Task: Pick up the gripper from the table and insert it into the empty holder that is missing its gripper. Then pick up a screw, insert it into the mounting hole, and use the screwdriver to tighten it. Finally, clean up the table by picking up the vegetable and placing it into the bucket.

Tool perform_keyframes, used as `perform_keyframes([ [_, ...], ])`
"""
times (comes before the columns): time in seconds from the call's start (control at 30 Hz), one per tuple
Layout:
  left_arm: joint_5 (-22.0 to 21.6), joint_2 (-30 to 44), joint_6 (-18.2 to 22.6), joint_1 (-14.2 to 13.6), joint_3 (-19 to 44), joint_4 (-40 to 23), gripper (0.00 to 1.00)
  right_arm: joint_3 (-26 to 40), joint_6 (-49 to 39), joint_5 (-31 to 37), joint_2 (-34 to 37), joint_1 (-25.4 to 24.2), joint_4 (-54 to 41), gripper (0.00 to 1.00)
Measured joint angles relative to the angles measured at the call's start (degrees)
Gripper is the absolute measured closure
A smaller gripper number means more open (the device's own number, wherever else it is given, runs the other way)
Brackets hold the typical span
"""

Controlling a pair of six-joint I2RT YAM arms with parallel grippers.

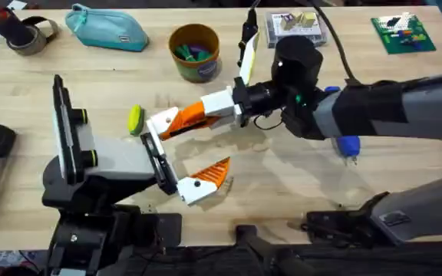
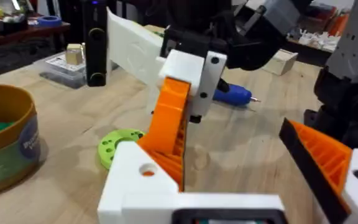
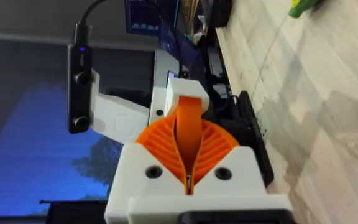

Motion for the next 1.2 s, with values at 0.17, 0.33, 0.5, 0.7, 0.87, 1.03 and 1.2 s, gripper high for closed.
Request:
perform_keyframes([
  [0.17,0.46,-0.02,-0.13,0.00,0.00,-0.08,0.011,1.85,0.14,-2.26,1.80,-0.36,-0.05,0.981],
  [0.33,-0.41,0.00,-0.13,0.02,0.00,-0.06,0.011,3.59,0.34,-3.32,3.34,-0.36,-0.05,0.981],
  [0.5,-0.64,0.00,-0.11,0.02,0.00,-0.04,0.011,3.73,0.60,-3.37,3.42,-0.36,-0.07,0.981],
  [0.7,-0.64,0.00,-0.12,0.02,0.00,-0.04,0.011,3.73,0.78,-3.37,3.42,-0.36,-0.07,0.981],
  [0.87,-0.64,0.00,-0.11,0.02,0.00,-0.04,0.011,3.73,0.83,-3.37,3.42,-0.36,-0.07,0.981],
  [1.03,-0.64,-0.02,-0.11,0.02,0.00,-0.04,0.011,3.75,1.11,-3.37,3.42,-0.34,-0.11,0.960],
  [1.2,1.48,0.01,0.01,-0.41,0.04,0.39,0.011,3.97,1.19,-2.51,3.51,0.64,-0.29,0.235],
])
